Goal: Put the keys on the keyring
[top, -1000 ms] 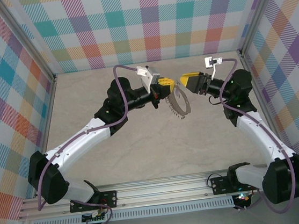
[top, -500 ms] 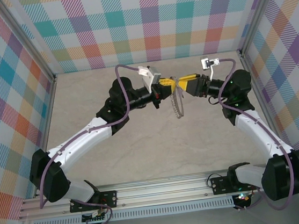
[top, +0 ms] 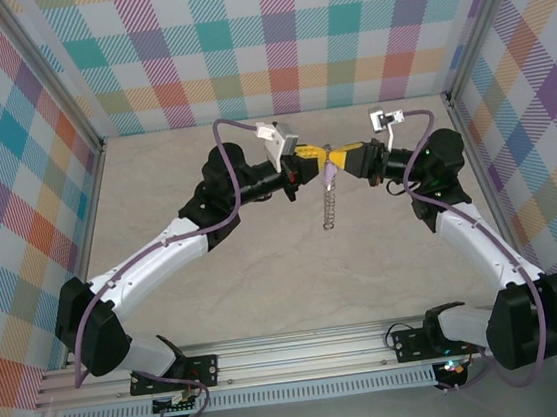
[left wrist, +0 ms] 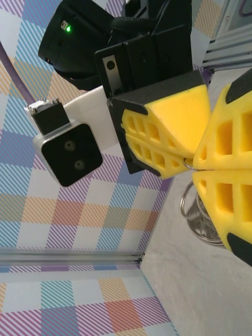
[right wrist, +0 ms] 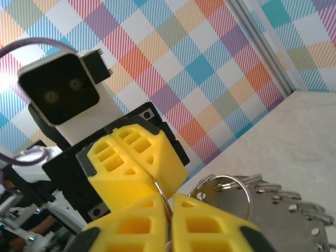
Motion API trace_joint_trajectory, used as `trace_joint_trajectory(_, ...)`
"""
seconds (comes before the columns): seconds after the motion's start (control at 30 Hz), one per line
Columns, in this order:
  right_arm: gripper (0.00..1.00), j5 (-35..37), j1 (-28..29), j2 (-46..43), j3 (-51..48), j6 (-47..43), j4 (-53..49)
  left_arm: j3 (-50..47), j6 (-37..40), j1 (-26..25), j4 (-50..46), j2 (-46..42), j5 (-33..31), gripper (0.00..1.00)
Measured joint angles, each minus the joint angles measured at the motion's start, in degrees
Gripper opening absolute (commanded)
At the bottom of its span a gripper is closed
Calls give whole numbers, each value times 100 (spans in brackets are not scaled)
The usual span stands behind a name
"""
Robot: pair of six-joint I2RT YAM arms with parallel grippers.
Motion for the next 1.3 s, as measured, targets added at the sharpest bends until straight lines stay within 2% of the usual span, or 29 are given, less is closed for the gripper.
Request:
trace_joint_trajectory(0.17,0,83,0,-20,4,-149,-225,0,-35,0,-66,2,-155,0)
trace_joint_trajectory(0.23,0,125,0,-33,22,-249,-409,0,-33,0,-146,2,-260,7)
trace_joint_trajectory(0.47,0,146,15,-42,232,-870,-1539,0,-138,216,-393,-127,-693,57)
trace_joint_trajectory(0.53,0,144,15,-22,330,-1088,-1878,17,-170,345,-490,-227,-754,69)
trace_joint_trajectory(0.57,0,144,15,7,402,-1217,-2052,59,-177,420,-575,-273,-772,78)
trace_joint_trajectory(0.6,0,142,15,42,476,-1346,-2218,122,-179,487,-664,-299,-774,92)
trace_joint_trajectory(0.63,0,140,15,83,544,-1475,-2367,195,-190,551,-745,-310,-772,100)
trace_joint_trajectory(0.77,0,90,15,330,874,-2052,-3088,555,-177,841,-1182,-313,-601,100)
trace_joint_trajectory(0.97,0,-63,15,811,1521,-2981,-4188,1174,-232,1252,-1718,-118,44,100)
trace_joint_trajectory(1.3,0,-463,-11,1696,2170,-3480,-4612,2374,-332,1735,-2752,1084,1447,100)
